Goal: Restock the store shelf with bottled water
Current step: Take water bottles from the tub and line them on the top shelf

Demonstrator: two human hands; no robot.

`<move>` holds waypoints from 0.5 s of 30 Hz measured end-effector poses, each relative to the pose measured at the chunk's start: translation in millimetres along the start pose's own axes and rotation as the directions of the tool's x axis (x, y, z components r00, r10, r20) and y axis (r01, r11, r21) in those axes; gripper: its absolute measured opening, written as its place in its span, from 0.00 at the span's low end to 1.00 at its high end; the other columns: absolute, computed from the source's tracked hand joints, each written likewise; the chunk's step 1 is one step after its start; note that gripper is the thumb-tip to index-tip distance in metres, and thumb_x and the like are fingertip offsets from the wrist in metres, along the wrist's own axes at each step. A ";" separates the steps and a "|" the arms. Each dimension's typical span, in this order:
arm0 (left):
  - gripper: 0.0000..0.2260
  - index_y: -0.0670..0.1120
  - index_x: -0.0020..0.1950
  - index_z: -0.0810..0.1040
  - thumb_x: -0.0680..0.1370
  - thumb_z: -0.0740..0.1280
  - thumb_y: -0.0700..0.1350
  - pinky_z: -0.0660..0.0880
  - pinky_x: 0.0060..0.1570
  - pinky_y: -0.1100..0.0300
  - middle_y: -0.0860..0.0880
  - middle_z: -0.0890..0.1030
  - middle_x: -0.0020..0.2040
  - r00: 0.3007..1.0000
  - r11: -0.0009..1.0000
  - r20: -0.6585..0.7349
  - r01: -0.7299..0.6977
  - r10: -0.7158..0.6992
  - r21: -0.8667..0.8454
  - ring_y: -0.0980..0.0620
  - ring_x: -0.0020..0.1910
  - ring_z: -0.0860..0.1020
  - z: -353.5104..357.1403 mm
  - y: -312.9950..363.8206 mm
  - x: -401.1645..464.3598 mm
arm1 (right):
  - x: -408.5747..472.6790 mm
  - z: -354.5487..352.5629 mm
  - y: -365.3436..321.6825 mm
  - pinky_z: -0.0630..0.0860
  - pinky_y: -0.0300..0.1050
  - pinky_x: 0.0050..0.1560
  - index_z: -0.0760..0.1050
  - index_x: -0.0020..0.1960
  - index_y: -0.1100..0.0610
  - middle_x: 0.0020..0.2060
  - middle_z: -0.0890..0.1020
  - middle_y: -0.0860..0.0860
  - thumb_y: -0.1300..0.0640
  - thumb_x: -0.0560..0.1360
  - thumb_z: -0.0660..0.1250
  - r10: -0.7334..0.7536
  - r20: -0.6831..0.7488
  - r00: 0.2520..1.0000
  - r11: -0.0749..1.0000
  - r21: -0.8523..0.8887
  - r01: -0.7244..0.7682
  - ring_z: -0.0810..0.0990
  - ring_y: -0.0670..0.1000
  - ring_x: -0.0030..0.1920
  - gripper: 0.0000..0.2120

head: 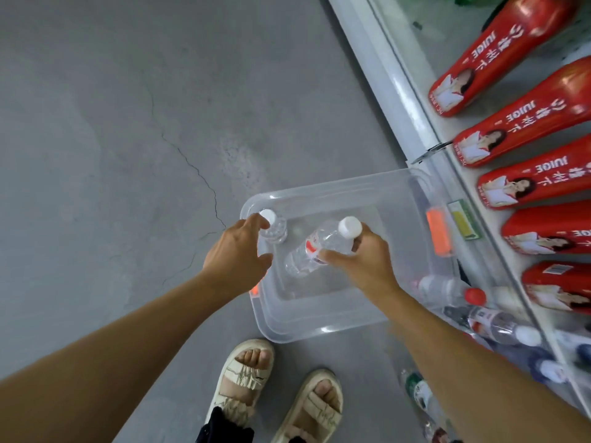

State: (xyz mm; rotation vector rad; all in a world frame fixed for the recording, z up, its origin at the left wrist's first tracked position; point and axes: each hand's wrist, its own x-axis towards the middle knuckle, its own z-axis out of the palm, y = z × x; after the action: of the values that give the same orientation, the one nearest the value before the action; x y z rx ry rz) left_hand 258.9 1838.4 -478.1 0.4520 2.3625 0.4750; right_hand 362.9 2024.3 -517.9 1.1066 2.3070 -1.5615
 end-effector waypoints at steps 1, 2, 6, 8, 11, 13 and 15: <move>0.21 0.49 0.66 0.66 0.75 0.68 0.44 0.75 0.53 0.54 0.47 0.74 0.64 1.000 1.000 0.011 -0.015 0.015 -0.004 0.48 0.58 0.75 -8.3 12.6 -4.0 | -3.4 -18.3 -9.9 0.66 0.29 0.32 0.76 0.47 0.55 0.33 0.75 0.45 0.47 0.56 0.81 0.027 -0.016 0.999 0.999 0.023 -0.027 0.71 0.44 0.33 0.25; 0.21 0.49 0.66 0.66 0.75 0.68 0.44 0.74 0.53 0.54 0.47 0.73 0.64 0.999 1.000 0.025 -0.021 0.021 -0.008 0.48 0.59 0.74 -13.2 20.0 -6.4 | -5.0 -30.3 -17.1 0.67 0.33 0.33 0.77 0.45 0.56 0.33 0.76 0.49 0.43 0.52 0.80 0.046 -0.021 0.999 0.998 0.038 -0.046 0.70 0.45 0.33 0.28; 0.23 0.48 0.66 0.67 0.73 0.70 0.44 0.74 0.55 0.53 0.47 0.74 0.64 0.995 0.995 0.048 -0.091 0.093 -0.029 0.48 0.60 0.74 -49.6 69.6 -23.1 | -23.1 -99.3 -64.0 0.72 0.41 0.37 0.78 0.42 0.58 0.32 0.81 0.51 0.52 0.54 0.83 0.089 -0.036 0.995 0.993 0.084 -0.086 0.75 0.44 0.33 0.23; 0.24 0.48 0.66 0.67 0.72 0.71 0.44 0.73 0.57 0.53 0.47 0.74 0.64 0.990 0.991 0.060 -0.129 0.130 -0.035 0.48 0.61 0.74 -73.2 98.9 -33.4 | -37.5 -137.2 -93.2 0.70 0.31 0.32 0.75 0.38 0.55 0.24 0.77 0.40 0.59 0.59 0.82 0.078 -0.040 0.996 0.993 0.090 -0.074 0.73 0.37 0.27 0.16; 0.27 0.49 0.67 0.66 0.71 0.73 0.45 0.72 0.56 0.57 0.48 0.74 0.63 0.976 0.981 0.103 -0.187 0.192 -0.050 0.49 0.59 0.74 -108.3 141.8 -50.5 | -64.7 -184.1 -141.5 0.73 0.38 0.36 0.75 0.36 0.54 0.26 0.75 0.43 0.61 0.61 0.80 0.039 -0.075 0.996 0.996 0.087 -0.032 0.74 0.42 0.30 0.13; 0.28 0.49 0.67 0.66 0.70 0.74 0.46 0.70 0.55 0.60 0.48 0.74 0.62 0.964 0.970 0.115 -0.232 0.239 -0.070 0.49 0.58 0.74 -132.3 169.4 -64.6 | -83.3 -210.8 -174.1 0.78 0.47 0.42 0.79 0.41 0.54 0.32 0.80 0.46 0.61 0.62 0.79 0.011 -0.099 0.995 0.997 0.083 -0.003 0.79 0.45 0.36 0.11; 0.29 0.49 0.67 0.66 0.70 0.74 0.46 0.71 0.56 0.59 0.47 0.74 0.62 0.951 0.957 0.117 -0.274 0.285 -0.098 0.50 0.57 0.73 -156.1 195.9 -80.5 | -100.8 -236.3 -208.5 0.76 0.40 0.40 0.79 0.41 0.52 0.31 0.82 0.41 0.64 0.65 0.77 -0.007 -0.125 0.992 0.994 0.106 0.020 0.81 0.40 0.35 0.11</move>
State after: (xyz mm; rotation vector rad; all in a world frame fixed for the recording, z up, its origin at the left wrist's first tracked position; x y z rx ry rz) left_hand 248.0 1940.9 -236.1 0.7632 2.1539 0.6477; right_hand 366.2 2136.5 -206.8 1.2497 2.3371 -1.6848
